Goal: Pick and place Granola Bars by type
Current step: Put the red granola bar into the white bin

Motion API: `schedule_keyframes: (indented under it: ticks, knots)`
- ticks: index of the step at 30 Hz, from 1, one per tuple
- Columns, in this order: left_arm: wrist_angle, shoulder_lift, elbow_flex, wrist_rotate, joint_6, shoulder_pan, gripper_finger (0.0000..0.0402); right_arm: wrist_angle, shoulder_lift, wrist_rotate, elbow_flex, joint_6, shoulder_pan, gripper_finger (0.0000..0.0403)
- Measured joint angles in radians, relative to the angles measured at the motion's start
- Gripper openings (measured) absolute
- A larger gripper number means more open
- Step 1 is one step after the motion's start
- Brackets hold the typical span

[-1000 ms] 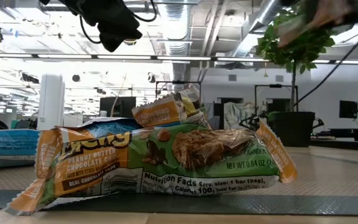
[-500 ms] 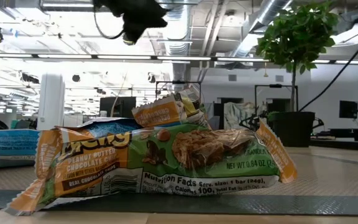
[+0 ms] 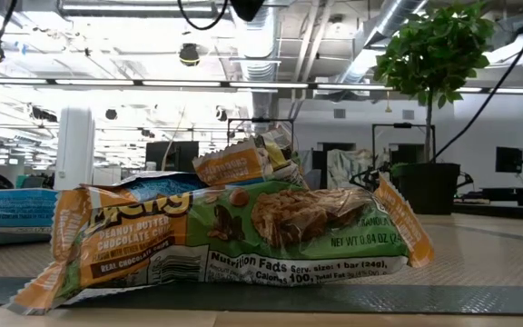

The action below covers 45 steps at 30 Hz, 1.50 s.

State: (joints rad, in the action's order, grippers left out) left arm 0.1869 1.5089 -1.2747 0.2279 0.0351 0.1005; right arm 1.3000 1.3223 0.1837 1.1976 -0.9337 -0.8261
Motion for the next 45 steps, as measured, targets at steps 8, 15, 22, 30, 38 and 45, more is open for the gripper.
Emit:
schedule_keyframes:
  ticks: [8,15,22,30,38,45]
  knots:
    - [0.052,0.0,-0.007,-0.059,0.04,0.017,0.0109,-0.021,0.026,0.027,-0.039,-0.034,-0.002,0.0077]
    - [0.128,-0.001,-0.007,-0.082,0.059,0.033,0.0109,-0.089,0.026,0.004,-0.056,-0.034,0.007,0.014]
    - [0.214,-0.002,-0.007,-0.11,0.163,0.035,0.0109,-0.141,0.02,-0.134,-0.056,-0.083,0.103,0.0175]
    - [0.454,-0.002,-0.007,-0.238,0.271,0.035,0.0109,-0.274,0.02,-0.207,-0.056,-0.141,0.331,0.0182]
    - [0.582,-0.002,-0.004,-0.301,0.296,0.027,0.0109,-0.413,0.109,-0.28,-0.055,-0.155,0.537,0.0187]
    - [0.629,-0.025,0.004,-0.278,0.243,0.028,0.0109,-0.626,0.287,-0.201,-0.049,0.137,0.622,0.0201]
